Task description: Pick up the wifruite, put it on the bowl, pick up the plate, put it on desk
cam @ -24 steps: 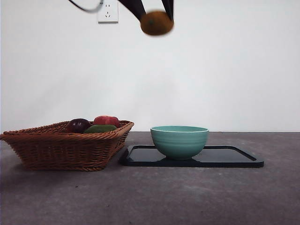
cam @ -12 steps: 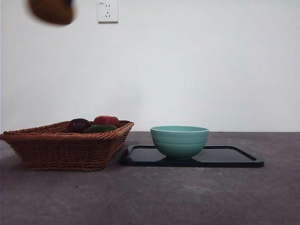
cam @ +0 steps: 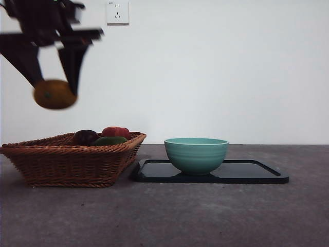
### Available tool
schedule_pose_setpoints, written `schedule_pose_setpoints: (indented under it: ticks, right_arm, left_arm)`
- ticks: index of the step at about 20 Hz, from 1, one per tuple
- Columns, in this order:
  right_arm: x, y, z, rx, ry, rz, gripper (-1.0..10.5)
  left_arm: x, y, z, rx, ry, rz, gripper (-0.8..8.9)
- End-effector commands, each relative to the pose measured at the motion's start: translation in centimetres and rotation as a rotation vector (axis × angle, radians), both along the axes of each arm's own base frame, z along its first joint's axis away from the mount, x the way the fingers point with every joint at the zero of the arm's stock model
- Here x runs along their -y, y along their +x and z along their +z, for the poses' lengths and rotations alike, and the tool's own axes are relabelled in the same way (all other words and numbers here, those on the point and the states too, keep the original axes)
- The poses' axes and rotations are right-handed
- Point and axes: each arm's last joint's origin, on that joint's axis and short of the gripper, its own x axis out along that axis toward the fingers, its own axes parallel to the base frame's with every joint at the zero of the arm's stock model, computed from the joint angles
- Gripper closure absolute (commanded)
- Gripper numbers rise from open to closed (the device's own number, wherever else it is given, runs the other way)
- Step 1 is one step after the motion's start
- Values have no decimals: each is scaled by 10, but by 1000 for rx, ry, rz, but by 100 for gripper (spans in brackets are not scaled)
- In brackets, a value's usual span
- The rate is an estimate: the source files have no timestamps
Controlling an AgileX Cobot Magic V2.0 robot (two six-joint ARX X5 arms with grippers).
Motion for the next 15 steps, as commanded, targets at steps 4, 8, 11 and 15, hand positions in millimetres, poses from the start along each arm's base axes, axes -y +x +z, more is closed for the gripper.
schedule_pose_setpoints:
  ticks: [4,8,11,15]
  right_arm:
    - [0,0,2,6,11,-9,358]
    - [0,0,2,6,11,-10,358]
    - [1,1,2,9,2,-26,358]
    - [1,1,2,10,-1,-31,358]
  left_arm:
    - [19,37,-49,-62,-14,-20,572]
    - [24,53,-88,-146,25,-17,572]
    - [26,58,-106,-190,46,-18,572]
    - [27,60,-109,-182,42,-18,572]
